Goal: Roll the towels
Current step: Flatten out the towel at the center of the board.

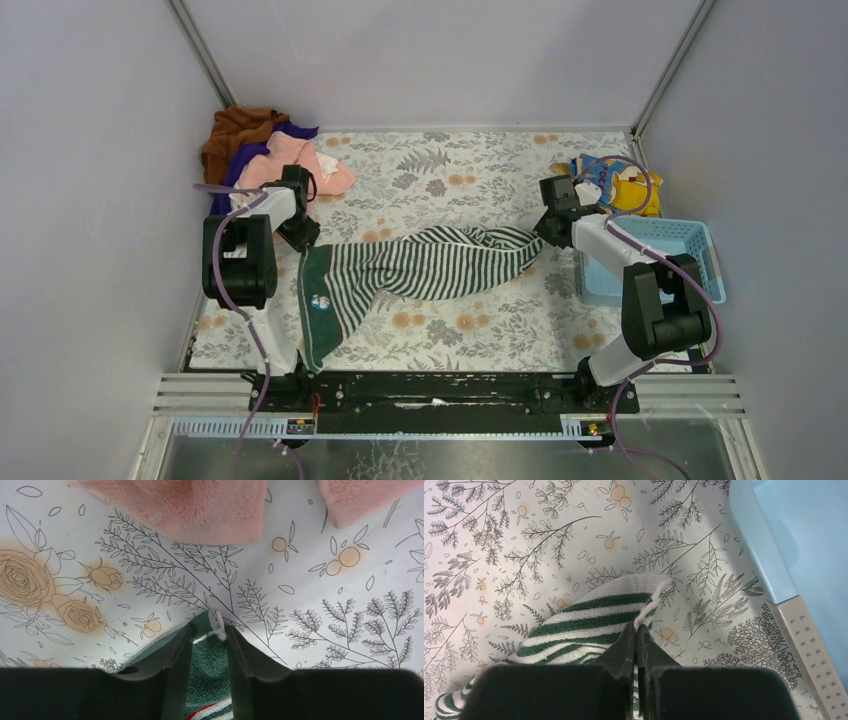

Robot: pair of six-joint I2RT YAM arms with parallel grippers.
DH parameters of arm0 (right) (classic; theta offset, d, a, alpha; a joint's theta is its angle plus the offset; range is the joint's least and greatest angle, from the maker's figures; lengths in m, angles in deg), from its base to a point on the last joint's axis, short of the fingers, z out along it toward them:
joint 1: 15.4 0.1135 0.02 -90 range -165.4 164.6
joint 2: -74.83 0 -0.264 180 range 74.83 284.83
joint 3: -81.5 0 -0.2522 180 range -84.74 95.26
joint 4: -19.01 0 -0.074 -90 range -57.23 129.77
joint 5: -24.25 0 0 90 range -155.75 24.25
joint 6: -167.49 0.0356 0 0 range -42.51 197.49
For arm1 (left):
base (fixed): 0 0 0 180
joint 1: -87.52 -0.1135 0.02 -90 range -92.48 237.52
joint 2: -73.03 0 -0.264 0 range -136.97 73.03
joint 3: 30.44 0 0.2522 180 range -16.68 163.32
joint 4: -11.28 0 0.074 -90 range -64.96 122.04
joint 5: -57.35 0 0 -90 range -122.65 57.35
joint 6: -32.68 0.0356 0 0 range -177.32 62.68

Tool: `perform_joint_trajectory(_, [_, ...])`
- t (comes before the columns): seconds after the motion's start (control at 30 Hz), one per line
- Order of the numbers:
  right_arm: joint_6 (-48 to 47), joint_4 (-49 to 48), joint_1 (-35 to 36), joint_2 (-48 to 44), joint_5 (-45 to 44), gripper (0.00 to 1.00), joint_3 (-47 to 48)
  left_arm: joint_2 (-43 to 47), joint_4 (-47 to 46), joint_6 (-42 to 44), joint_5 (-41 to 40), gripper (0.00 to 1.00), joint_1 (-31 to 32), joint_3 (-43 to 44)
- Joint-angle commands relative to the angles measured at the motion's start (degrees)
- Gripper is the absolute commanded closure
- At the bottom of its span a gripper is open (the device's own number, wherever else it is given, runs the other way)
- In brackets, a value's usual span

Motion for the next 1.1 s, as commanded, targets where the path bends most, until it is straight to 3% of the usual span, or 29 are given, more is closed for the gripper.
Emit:
perform_joint_trajectory(0.0, [-0.79,-1.04,-0.18,-1.91,-0.29,1.0,1.49,-4.08,2.26,0.08,-1.82,0.76,0.53,-3.4])
perform_joint_trajectory(0.17, [-1.94,-1.5,-0.14,-2.07,-0.29,1.0,2.54,-4.5,2.75,1.16,-3.17,1.0,0.39,-2.42])
perform_joint_trajectory(0.33, [-5.52,0.9,-0.21,-2.87,-4.07,1.0,6.58,0.13,6.12,3.94,-5.5,1.0,0.04,3.9])
perform_joint_trajectory(0.73, [-20.39,3.35,-0.31,-11.02,-11.77,1.0,27.52,18.41,12.74,11.0,-5.9,1.0,0.03,28.68])
perform_joint_trajectory(0.9, [-24.28,2.96,-0.33,-17.42,-10.67,1.0,29.88,27.32,12.37,12.32,-6.68,1.0,0.08,31.59])
perform_joint_trajectory(1.07, [-26.14,2.52,-0.3,-26.4,-7.76,1.0,26.17,37.79,11.38,12.98,-8.38,1.0,0.04,28.25])
